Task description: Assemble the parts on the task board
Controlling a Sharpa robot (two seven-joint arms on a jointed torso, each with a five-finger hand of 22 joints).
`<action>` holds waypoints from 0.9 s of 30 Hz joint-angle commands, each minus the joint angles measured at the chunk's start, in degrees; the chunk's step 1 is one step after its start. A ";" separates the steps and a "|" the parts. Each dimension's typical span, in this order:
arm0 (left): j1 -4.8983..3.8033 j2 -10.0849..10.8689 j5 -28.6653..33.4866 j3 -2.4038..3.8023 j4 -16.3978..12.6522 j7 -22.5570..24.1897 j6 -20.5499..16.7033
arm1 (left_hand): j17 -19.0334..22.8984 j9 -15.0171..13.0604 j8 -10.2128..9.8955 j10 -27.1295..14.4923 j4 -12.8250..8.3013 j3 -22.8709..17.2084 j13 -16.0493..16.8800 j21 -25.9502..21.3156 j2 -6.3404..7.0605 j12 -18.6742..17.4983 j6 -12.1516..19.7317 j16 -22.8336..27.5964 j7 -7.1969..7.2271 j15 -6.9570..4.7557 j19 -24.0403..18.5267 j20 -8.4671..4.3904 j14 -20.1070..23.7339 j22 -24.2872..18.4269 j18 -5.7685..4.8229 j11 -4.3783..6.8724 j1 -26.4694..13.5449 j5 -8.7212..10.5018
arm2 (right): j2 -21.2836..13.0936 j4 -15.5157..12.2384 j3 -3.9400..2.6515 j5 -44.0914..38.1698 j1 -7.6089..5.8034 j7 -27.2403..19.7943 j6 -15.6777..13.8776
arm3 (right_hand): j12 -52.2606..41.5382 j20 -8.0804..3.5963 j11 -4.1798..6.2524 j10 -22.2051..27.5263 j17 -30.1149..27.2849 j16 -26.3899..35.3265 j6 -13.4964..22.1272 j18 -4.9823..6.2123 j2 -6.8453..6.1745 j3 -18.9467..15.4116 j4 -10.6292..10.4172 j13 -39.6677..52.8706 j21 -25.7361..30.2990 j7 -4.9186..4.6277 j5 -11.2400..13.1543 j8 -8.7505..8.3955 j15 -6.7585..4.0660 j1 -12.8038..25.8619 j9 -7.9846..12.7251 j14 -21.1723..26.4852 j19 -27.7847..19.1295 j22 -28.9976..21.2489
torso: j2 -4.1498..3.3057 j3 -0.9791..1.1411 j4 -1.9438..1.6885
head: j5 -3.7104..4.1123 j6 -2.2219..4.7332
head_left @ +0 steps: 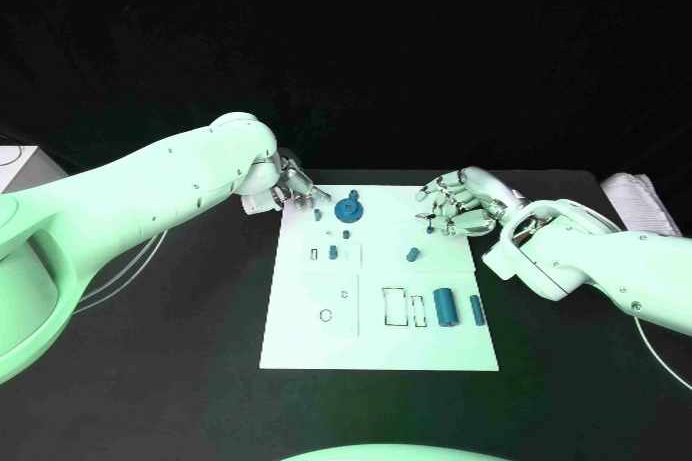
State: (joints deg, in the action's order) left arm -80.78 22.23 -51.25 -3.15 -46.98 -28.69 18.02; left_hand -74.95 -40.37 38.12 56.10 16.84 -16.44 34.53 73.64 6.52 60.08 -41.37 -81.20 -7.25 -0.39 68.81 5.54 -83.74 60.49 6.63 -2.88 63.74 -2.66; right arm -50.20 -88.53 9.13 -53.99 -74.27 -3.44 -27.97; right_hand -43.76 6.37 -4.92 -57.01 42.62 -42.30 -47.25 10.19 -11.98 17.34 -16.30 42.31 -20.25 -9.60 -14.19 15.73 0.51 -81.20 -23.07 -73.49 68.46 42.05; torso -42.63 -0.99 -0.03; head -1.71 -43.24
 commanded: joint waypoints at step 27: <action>0.38 -0.46 1.72 -0.49 0.23 -0.59 5.26 | -1.59 1.75 -0.04 -0.32 -0.48 -1.58 -0.44 0.55 -2.11 0.66 -1.92 -0.86 0.24 -0.20 0.22 0.01 -0.10 0.69 -0.14 0.02 4.10 -0.21 | 0.11 -0.03 -0.01 0.10 0.00 -0.72 0.12 | -0.25 0.11 0.04 0.34 0.15 0.28 0.42 0.21 -0.11 0.15 -0.18 -0.12 0.30 -0.17 -0.41 0.27 0.03 0.47 0.09 -0.48 0.46 -0.17 | 0.04 -0.02 -0.04 | 0.21 -0.38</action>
State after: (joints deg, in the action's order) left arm -80.42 21.94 -50.38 -3.64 -46.71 -29.30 22.47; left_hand -74.94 -38.66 38.12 56.11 16.35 -17.73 34.16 73.85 4.48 60.54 -42.92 -81.81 -7.15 -0.39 68.80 5.54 -83.73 61.09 6.63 -2.88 67.31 -2.66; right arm -50.13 -88.52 9.12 -53.80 -74.29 -3.47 -27.98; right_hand -43.75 6.37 -4.93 -57.02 42.72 -42.30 -47.07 10.19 -11.99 17.34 -16.30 42.24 -20.25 -9.77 -14.43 15.73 0.51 -81.20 -23.08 -73.49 68.46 41.93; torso -42.56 -0.98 -0.05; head -1.56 -43.56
